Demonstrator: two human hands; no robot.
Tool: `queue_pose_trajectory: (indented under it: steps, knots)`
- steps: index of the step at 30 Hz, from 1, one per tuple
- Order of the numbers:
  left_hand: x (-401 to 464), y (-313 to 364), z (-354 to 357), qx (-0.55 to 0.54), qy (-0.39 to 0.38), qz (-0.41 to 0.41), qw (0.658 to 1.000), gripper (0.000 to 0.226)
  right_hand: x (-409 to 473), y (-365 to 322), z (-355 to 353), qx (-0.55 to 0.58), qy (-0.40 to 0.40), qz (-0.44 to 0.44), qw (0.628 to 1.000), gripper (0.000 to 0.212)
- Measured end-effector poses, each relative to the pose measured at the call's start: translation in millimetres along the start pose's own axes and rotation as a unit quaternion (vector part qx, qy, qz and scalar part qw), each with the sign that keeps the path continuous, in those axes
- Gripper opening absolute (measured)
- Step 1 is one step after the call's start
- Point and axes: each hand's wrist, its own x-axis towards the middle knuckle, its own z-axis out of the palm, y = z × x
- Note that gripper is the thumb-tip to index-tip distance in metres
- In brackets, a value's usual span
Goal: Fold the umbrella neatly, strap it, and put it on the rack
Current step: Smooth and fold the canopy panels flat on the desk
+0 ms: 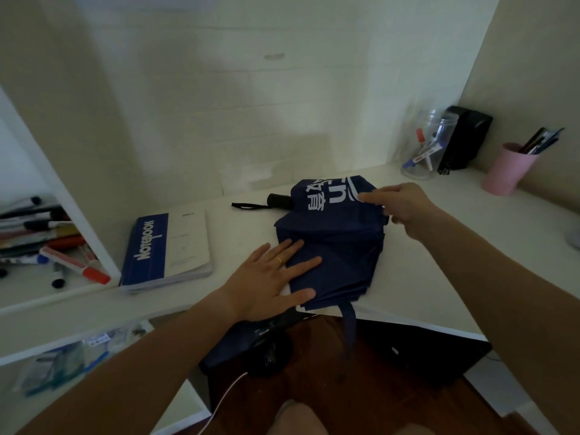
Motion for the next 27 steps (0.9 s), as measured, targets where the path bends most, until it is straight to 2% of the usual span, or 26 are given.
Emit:
queue_pose_trajectory:
  steps: [4,6,9,11,15,18,20,22,23,25,27]
  knots:
    - [0.4,-0.9,1.9,0.002,0.004,0.001,1.0,0.064,-5.4,6.3,-6.8,0.085,-0.053,-0.051,0.994,0.02]
    - [0.6,-1.3,2.5,0.006,0.011,0.0,1.0,0.065,-23.5,19.8,-11.8,0.083,-0.089,-0.079,0.989,0.014]
    - [-1.0,-0.4,1.8,0.009,0.015,0.001,1.0,0.066,-56.2,48.3,-15.2,0.074,-0.128,-0.11,0.983,0.015]
    - [-1.7,0.3,1.9,0.011,0.014,0.001,1.0,0.066,-66.3,70.4,-15.6,0.029,-0.139,-0.13,0.981,0.018]
    - [-3.7,-0.5,-0.4,0.008,0.026,0.003,1.0,0.068,-71.1,102.6,-14.4,-0.074,-0.141,-0.159,0.974,0.032]
    - [-13.1,5.3,-1.6,0.006,0.095,-0.02,0.995,0.072,-72.2,106.1,-11.3,-0.115,-0.123,-0.208,0.964,0.066]
    - [-23.3,7.1,0.6,-0.036,0.182,-0.11,0.977,0.075,-74.1,107.3,-8.9,-0.129,-0.128,-0.241,0.953,0.086]
    - [-28.2,6.5,-1.5,-0.126,0.276,-0.212,0.929,0.07,-76.0,109.9,-7.5,-0.124,-0.132,-0.26,0.949,0.091]
    - [-27.0,7.3,-4.1,-0.183,0.293,-0.247,0.905,0.071,-75.6,111.1,-7.1,-0.12,-0.13,-0.263,0.948,0.089]
    - [-18.5,13.9,-9.3,-0.272,0.267,-0.281,0.881,0.081,-73.2,113.6,-6.7,-0.12,-0.122,-0.262,0.95,0.079]
    - [-6.3,24.1,-10.5,-0.313,0.243,-0.28,0.874,0.091,-71.5,115.7,-7.4,-0.109,-0.119,-0.247,0.956,0.064]
